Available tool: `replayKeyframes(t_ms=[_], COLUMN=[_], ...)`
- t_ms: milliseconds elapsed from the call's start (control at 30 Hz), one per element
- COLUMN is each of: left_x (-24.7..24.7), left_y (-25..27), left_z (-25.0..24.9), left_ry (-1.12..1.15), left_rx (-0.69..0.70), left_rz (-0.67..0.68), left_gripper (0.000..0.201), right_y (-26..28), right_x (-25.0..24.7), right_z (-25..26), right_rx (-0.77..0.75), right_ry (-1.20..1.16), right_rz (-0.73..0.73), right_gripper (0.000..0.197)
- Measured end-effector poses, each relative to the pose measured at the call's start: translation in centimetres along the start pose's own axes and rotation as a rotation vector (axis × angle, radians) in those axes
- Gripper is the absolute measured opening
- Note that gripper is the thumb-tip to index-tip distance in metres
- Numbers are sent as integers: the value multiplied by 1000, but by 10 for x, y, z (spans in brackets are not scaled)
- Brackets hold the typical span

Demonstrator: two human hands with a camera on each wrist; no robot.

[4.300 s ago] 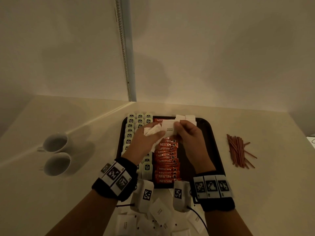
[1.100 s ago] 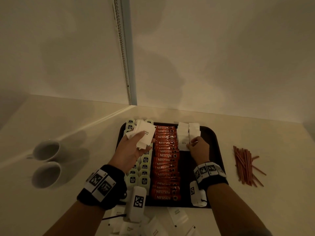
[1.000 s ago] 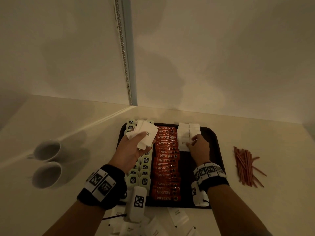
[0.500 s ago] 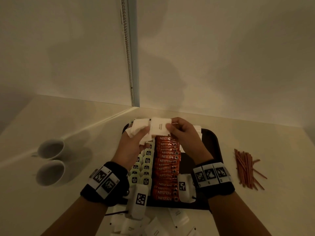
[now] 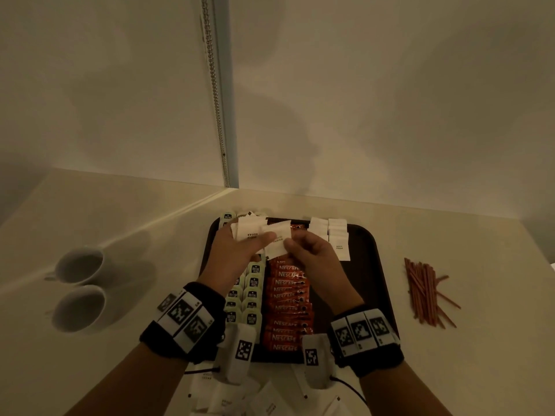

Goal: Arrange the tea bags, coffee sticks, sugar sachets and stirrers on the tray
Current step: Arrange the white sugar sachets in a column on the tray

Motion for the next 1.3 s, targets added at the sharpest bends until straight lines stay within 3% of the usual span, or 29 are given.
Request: replayKeyframes(t_ms=[167, 367, 500, 667, 1000, 1133, 1300], left_x=[0, -3, -1, -2, -1, -4, 0], left_y=[-1, -2, -3, -4, -6, -7, -6], left_z=[11, 15, 19, 24, 23, 22, 13], left_ry=[327, 488, 544, 601, 536, 397, 206], left_rx=[-178, -236, -272, -285, -263, -216, -135], left_rz=[79, 114, 91, 76, 53, 32, 47], left_gripper=[21, 24, 22, 20, 18, 21, 20], right_y=[-4, -6, -11, -18, -19, -29, -41], right_x=[-64, -170, -190, -184, -175, -138, -20], right_z=[-13, -50, -74, -77, -71, -34, 42], right_rx=[1, 82, 204, 214, 240, 33, -281], right_ry=[-48, 553, 725, 816, 880, 834, 622], right_rz=[-252, -543, -521, -465, -576, -479, 49], right_gripper=[15, 11, 17, 18, 24, 20, 19])
Point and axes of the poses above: each hand's wrist, its own y-axis away from the middle knuckle, its own x-axis out of the palm, z = x × y, the point moved 7 cm from there along -y, towards the middle knuckle, and after that the axes turned 10 degrees about -x, right-handed, at the moved point
